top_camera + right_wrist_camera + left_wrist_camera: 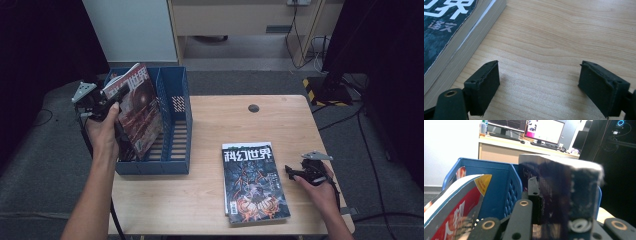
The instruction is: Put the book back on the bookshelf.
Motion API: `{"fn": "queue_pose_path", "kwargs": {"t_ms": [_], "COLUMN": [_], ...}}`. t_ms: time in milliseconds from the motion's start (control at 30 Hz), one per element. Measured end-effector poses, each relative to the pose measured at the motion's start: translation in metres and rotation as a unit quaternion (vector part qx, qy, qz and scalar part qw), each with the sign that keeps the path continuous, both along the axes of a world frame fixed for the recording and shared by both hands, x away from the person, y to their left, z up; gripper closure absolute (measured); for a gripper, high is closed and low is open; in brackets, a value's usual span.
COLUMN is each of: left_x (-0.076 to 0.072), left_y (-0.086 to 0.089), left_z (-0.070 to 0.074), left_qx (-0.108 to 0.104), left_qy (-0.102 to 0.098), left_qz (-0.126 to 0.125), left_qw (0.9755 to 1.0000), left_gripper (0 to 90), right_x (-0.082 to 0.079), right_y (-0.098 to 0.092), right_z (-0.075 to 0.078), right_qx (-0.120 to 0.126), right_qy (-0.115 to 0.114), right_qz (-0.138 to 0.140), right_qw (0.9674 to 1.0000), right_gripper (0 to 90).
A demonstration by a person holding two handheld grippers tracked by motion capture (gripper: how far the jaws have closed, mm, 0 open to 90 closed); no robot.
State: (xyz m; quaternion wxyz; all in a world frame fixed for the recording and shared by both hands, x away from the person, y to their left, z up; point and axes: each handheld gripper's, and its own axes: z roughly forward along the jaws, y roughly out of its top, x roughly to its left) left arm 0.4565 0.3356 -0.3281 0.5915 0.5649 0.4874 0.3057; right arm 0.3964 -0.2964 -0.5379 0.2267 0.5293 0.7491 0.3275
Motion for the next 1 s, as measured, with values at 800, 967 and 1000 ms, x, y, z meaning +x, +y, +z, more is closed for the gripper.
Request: {"fn": "queue_pose_path", "kwargs": {"t_ms": [800,967,1000], "left_x": [0.001,0.0,0.0], "left_y": [-0.005,-0.006,-0.007], "left_z": [-0.01,-0.014,-0.015], "left_qx": [0.003,0.002,0.001], "left_qy": [-0.012,-0.013,-0.013], "left_qz": [0.02,0.02,0.02], "left_qw": [0.9997,0.9997,0.9997], "left_gripper": [83.3,83.4,83.4], "right_x": [0.0,0.0,0.0], "right_y": [0.0,0.0,0.0], "right_z": [0.0,0.0,0.0], "right_qx": [0.0,0.0,0.0], "right_qy": [0.0,0.0,0.0], "right_qz": [0.0,0.0,0.0], "right_qw": [1.0,1.0,1.0], "right_gripper": [17.0,17.0,17.0]}}
